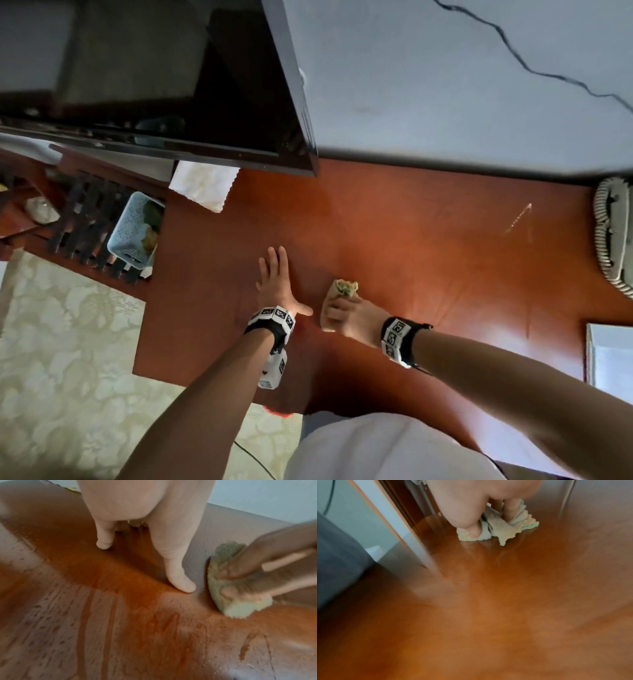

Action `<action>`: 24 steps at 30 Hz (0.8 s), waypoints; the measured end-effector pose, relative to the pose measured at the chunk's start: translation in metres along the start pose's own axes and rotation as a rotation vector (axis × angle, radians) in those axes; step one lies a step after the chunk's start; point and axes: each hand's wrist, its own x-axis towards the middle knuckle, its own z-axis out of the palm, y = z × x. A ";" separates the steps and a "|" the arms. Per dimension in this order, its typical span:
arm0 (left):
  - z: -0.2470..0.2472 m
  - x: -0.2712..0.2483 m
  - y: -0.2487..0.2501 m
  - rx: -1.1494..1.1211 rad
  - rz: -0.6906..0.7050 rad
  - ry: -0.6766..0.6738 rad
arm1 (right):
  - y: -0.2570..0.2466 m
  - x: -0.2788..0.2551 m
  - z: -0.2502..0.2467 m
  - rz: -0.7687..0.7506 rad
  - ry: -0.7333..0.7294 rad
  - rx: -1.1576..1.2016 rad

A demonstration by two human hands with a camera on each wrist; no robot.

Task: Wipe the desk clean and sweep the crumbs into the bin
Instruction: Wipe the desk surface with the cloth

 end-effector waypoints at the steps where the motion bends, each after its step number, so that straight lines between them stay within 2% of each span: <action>1: 0.000 0.001 0.000 -0.010 0.002 0.009 | 0.012 0.007 -0.014 0.029 0.014 -0.009; 5: 0.004 0.003 -0.001 -0.043 0.001 0.018 | 0.106 0.059 -0.098 0.459 0.172 -0.020; 8: 0.006 0.005 -0.002 -0.044 0.005 0.006 | 0.173 0.096 -0.160 0.706 0.095 -0.005; 10: 0.006 0.005 -0.003 -0.052 0.007 0.002 | 0.188 0.113 -0.176 0.778 0.028 0.018; 12: 0.007 0.005 -0.006 -0.048 0.008 -0.004 | 0.183 0.119 -0.175 0.782 0.006 -0.020; 14: 0.006 0.003 -0.005 -0.049 0.010 -0.010 | 0.159 0.107 -0.151 0.764 0.055 -0.080; 16: 0.004 0.002 -0.004 -0.053 0.011 -0.006 | 0.121 0.087 -0.114 0.687 0.113 0.001; 19: 0.001 0.000 -0.001 -0.032 0.009 0.006 | 0.065 0.060 -0.050 0.490 0.123 0.035; 21: 0.000 -0.001 0.001 -0.012 0.009 -0.001 | 0.044 0.051 -0.029 0.472 0.107 0.047; 24: 0.000 -0.001 0.001 -0.028 0.011 0.005 | 0.053 0.062 -0.060 0.487 0.193 0.131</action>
